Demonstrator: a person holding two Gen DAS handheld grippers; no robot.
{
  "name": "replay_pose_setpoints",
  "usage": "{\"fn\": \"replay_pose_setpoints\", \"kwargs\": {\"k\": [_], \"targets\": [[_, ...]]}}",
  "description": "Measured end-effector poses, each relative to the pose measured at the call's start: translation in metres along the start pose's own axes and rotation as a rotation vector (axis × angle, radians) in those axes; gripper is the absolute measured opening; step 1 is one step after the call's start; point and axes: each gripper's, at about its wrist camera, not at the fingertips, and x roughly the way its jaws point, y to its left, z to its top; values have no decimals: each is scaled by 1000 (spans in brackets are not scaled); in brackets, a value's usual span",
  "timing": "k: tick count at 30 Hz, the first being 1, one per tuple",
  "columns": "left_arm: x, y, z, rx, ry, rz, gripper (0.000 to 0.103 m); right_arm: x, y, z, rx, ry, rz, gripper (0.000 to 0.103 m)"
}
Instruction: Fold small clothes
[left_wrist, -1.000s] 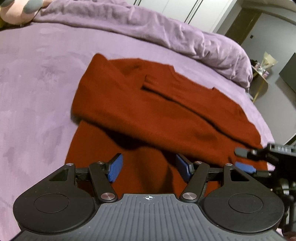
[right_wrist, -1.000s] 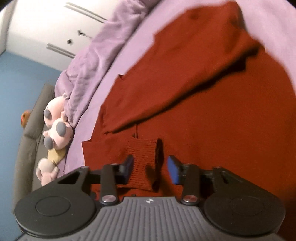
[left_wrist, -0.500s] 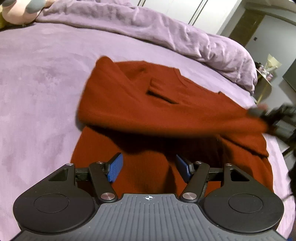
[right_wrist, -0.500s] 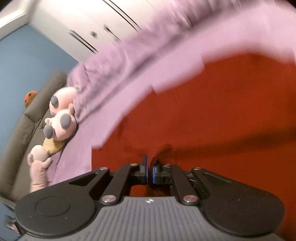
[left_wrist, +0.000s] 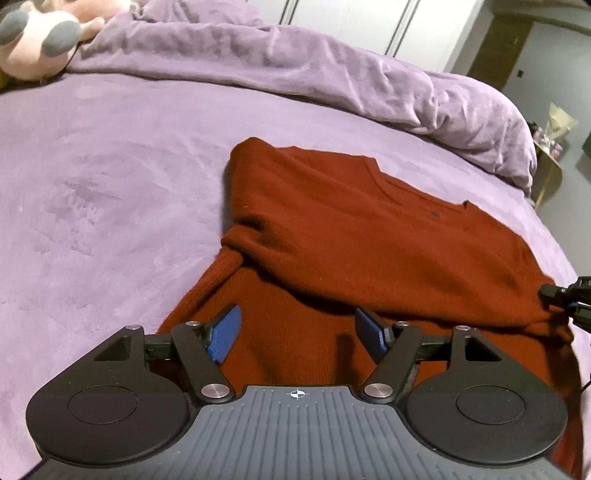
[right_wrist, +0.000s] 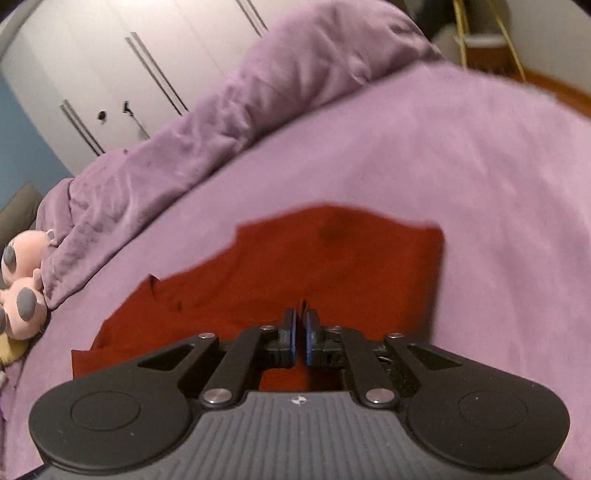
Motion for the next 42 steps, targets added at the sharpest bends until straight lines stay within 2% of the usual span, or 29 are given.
{"fn": "replay_pose_setpoints", "kwargs": {"k": [2,4,9,11,12,13,15,17,20,23,25,26,28,30,32,35,37,38,40,42], "targets": [[0,-1,-1,10,0,2,74,2,-14,-3,58,7,36,11],[0,-1,-1,6,3,2,74,5,-18,-9,82,25,65,21],[-2,-1,-1,7,6,6,74,13,-2,-10,23,41,47,21],[-2,-1,-1,6,6,6,74,16,7,-10,3,49,50,19],[-2,-2,-1,4,7,6,74,16,11,-10,-12,58,51,15],[-2,-2,-1,4,8,6,74,17,15,-10,-31,66,64,6],[-3,-3,0,12,11,11,74,15,26,-12,-78,52,67,4],[-5,-5,4,34,10,11,74,6,37,-12,-153,-19,10,3],[-9,-7,12,74,-12,38,74,-6,46,-3,-243,-145,-121,3],[-10,-6,23,65,-35,45,74,0,44,6,-292,-156,-224,4],[-12,-5,29,44,-59,41,74,5,43,5,-308,-133,-228,5],[-11,-6,32,38,-67,35,74,0,43,2,-299,-157,-204,6],[-3,-12,36,34,-61,29,74,-10,45,-8,-278,-206,-142,22],[10,-22,39,33,-51,9,74,-10,52,-18,-246,-196,-48,25],[24,-32,40,46,-37,-28,76,1,61,-30,-215,-122,85,25],[49,-44,39,54,-35,-65,79,28,79,-50,-137,8,237,25],[66,-45,38,45,-3,-47,81,46,93,-61,-122,60,317,25],[70,-44,36,45,-8,-35,84,50,98,-66,-125,61,337,25],[71,-40,36,61,-33,-29,85,51,97,-68,-146,24,319,25],[71,-33,37,87,-34,-9,83,52,78,-56,-140,2,268,25]]}}
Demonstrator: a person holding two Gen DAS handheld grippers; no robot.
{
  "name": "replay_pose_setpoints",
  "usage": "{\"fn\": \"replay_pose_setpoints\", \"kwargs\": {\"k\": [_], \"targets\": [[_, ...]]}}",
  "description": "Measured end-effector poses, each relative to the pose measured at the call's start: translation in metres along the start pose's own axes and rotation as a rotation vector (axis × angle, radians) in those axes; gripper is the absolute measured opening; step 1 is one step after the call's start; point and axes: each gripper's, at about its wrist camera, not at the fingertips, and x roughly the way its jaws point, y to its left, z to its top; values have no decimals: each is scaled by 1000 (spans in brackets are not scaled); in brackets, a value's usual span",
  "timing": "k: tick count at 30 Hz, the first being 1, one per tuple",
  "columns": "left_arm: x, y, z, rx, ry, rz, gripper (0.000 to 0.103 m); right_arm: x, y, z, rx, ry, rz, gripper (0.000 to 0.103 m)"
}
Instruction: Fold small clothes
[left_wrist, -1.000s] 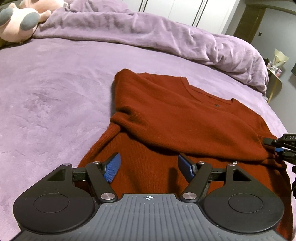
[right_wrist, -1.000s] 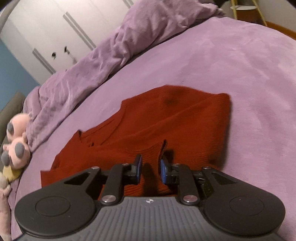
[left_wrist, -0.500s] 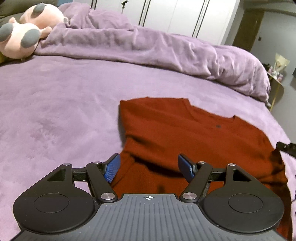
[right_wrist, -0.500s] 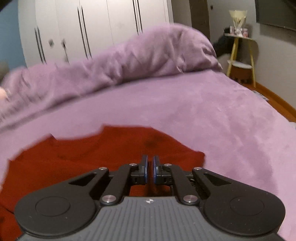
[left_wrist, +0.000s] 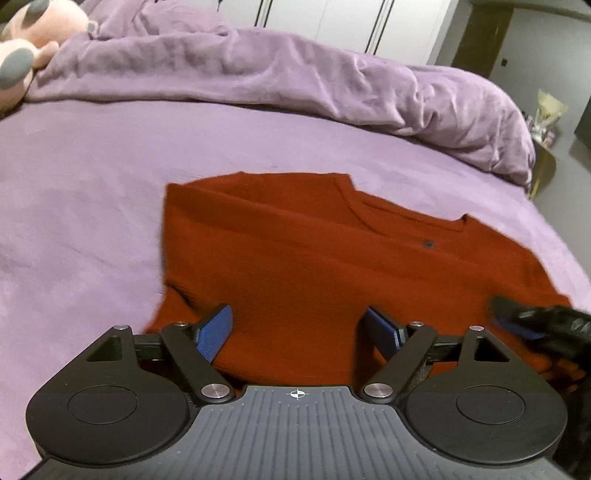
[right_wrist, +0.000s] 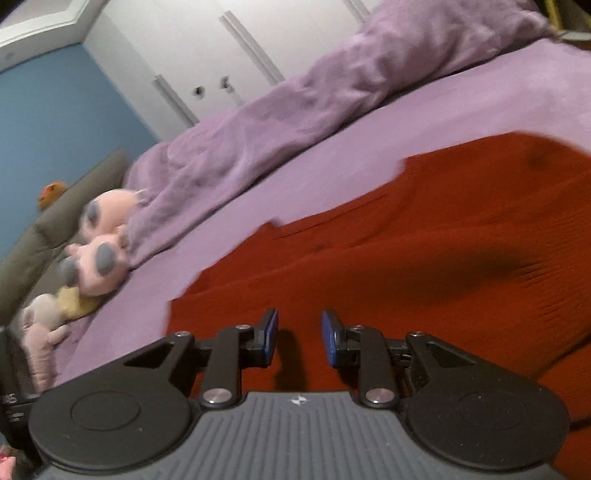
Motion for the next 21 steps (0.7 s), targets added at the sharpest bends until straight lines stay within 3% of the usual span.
{"fn": "replay_pose_setpoints", "kwargs": {"k": [2,4,6,9,11,16,21], "targets": [[-4,8,-1,17,-6,23,82,-15,-29,7,11,-34,-84,23],[-10,14,-3,30,-11,43,82,-35,-60,17,44,-69,-134,4],[-20,17,-7,49,-22,37,82,-57,-85,22,118,-89,-158,3],[-40,17,-22,140,-17,137,87,-89,-91,21,56,-138,-389,8],[-53,26,-33,135,30,152,87,-111,-95,11,68,-133,-467,16],[-117,64,-78,-21,62,118,87,-176,-82,-42,122,-32,-346,17],[-171,87,-120,-129,128,77,86,-241,-69,-103,221,83,-286,18]]}}
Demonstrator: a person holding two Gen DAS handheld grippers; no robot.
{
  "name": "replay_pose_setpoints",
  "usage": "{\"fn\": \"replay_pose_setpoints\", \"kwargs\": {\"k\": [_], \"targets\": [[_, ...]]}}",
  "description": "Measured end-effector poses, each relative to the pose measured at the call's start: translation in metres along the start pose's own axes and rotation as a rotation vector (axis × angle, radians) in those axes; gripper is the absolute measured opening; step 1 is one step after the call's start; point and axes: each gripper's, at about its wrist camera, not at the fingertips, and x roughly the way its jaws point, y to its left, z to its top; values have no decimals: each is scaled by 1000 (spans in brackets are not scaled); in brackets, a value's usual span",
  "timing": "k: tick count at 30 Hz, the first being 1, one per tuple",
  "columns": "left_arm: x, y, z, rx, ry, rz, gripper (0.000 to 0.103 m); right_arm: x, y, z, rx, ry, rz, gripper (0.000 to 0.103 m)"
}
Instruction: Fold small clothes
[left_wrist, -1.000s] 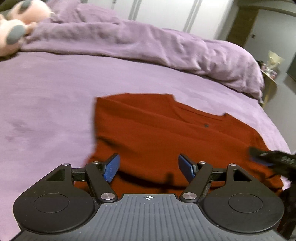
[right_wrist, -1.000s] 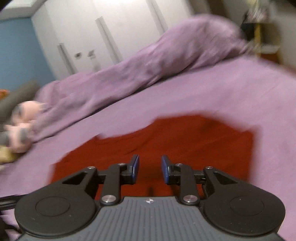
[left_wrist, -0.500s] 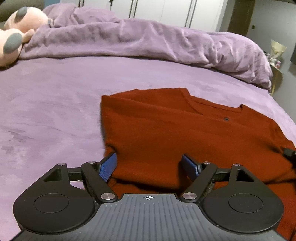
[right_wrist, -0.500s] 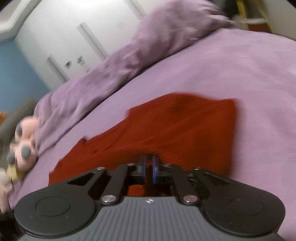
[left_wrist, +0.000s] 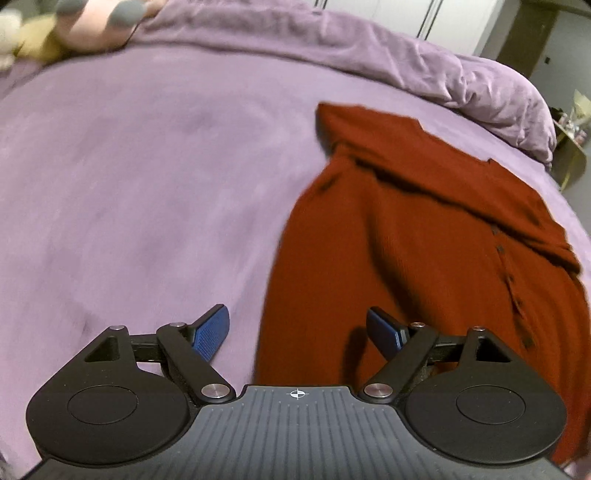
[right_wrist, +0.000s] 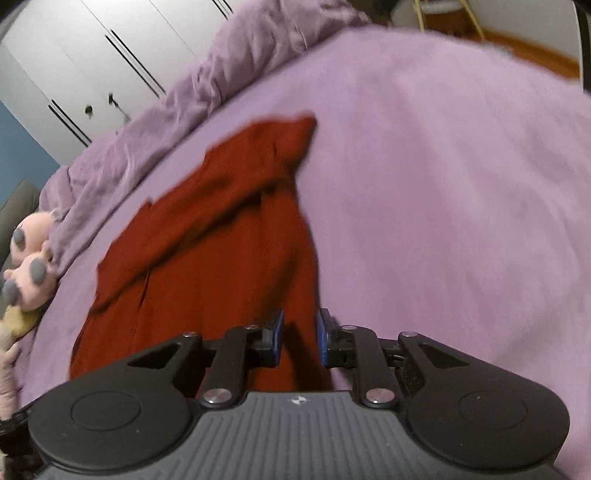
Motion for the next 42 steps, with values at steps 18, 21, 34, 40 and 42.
{"fn": "replay_pose_setpoints", "kwargs": {"k": [18,21,34,40,42], "targets": [[-5,31,-25,-177,259,-257,13,-13,-15,-53,134,249,107,12],[-4,31,-19,-202,277,-334,10,-6,-20,-55,205,293,160,5],[3,-17,115,-141,-131,-313,8,28,49,67,96,-6,296,5],[39,-26,127,-33,-115,-161,18,62,74,90,-95,-83,132,8],[40,-13,126,-26,-135,-152,26,62,76,92,-147,-109,106,10]]}}
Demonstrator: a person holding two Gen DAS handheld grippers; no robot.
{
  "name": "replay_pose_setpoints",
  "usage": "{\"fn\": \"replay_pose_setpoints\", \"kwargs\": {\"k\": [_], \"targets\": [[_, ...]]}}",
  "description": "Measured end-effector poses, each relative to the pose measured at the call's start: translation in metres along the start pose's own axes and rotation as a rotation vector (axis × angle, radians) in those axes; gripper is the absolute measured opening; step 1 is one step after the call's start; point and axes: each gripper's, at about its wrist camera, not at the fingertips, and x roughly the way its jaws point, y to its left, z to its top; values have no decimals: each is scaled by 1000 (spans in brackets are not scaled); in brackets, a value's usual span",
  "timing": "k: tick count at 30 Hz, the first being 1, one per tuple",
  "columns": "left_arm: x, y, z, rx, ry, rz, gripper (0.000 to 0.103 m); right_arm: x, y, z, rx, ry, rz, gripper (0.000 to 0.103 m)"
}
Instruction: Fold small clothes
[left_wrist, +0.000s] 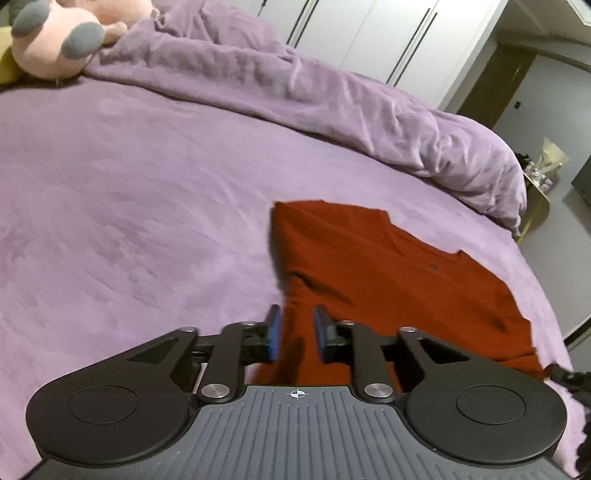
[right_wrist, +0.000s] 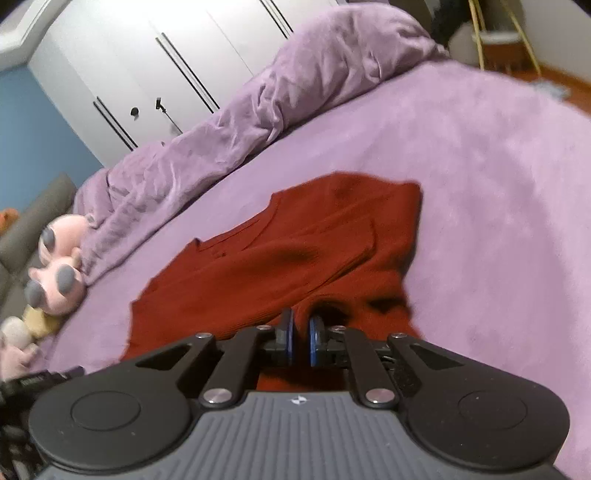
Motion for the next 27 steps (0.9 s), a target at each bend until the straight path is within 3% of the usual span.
{"fn": "replay_pose_setpoints", "kwargs": {"k": [2,5,9,18,21,23,26,27], "targets": [[1,10,-2,0,6,-18,37,-10,-8,-1,-33,-39,-5,14],[7,12,-7,47,54,-55,40,-10,-19,-2,-54,-20,22,18],[18,6,-18,112,109,-105,41,4,-21,-4,-131,37,-32,27],[34,1,-17,140,116,-63,44,22,-7,-1,-282,53,-67,35],[37,-1,-17,144,126,-67,42,27,-7,-2,-280,59,-86,36],[35,-5,-17,166,115,-58,29,28,-4,-7,-291,62,-100,36],[28,-10,-18,192,92,-50,16,26,8,-16,-384,45,-129,35],[25,-11,-18,195,81,-58,16,25,10,-18,-401,40,-129,30]]}}
